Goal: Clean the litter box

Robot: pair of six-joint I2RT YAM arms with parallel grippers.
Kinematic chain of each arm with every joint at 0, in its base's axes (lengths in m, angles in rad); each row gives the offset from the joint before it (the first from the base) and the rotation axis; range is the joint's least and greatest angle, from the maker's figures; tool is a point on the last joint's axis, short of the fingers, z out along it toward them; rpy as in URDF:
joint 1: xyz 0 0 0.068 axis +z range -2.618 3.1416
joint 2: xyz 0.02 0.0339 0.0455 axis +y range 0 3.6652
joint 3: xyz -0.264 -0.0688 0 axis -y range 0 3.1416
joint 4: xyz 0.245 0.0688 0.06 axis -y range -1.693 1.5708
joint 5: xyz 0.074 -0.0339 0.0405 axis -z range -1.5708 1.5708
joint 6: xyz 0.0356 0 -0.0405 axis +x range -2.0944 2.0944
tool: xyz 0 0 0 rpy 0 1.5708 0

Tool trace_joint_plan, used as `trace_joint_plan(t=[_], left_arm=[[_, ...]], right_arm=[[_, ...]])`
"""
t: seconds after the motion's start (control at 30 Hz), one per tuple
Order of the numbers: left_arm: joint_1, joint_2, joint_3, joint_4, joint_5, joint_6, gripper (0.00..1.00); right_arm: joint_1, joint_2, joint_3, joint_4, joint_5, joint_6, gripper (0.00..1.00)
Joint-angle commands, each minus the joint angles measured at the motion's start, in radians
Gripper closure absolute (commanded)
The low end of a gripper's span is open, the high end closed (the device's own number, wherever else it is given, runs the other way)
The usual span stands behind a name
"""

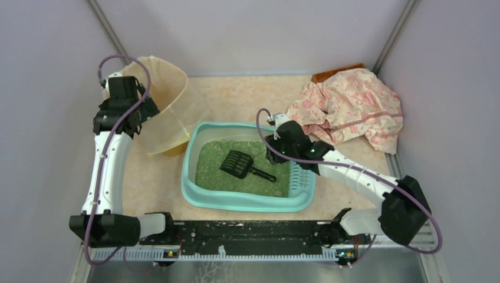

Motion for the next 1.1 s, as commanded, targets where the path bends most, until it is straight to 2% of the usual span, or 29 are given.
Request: trace_joint_plan(t=[0.0, 0.07, 0.37, 0.63, 0.9, 1.07], left_arm=[[0.006, 0.023, -0.007, 0.034, -0.009, 0.004, 0.01], [0.006, 0.024, -0.004, 0.042, -0.011, 0.006, 0.01], [0.006, -0.05, -0.049, 0.119, 0.082, -0.002, 0.01], [0.006, -0.087, -0.098, 0.155, 0.101, 0.026, 0.01], [0.006, -0.097, -0.115, 0.178, 0.154, 0.017, 0.01], [0.006, -0.113, -0.125, 0.178, 0.163, 0.021, 0.01]], right_arm=[[0.048, 0.109, 0.107, 0.088, 0.061, -0.022, 0.72], [0.073, 0.173, 0.144, 0.105, 0.1, -0.039, 0.99], [0.264, 0.571, 0.349, 0.127, 0.535, -0.244, 1.0], [0.269, 0.746, 0.418, 0.267, 0.588, -0.307, 1.0], [0.252, 0.918, 0.5, 0.425, 0.813, -0.457, 1.0], [0.18, 0.986, 0.609, 0.343, 0.853, -0.394, 1.0]])
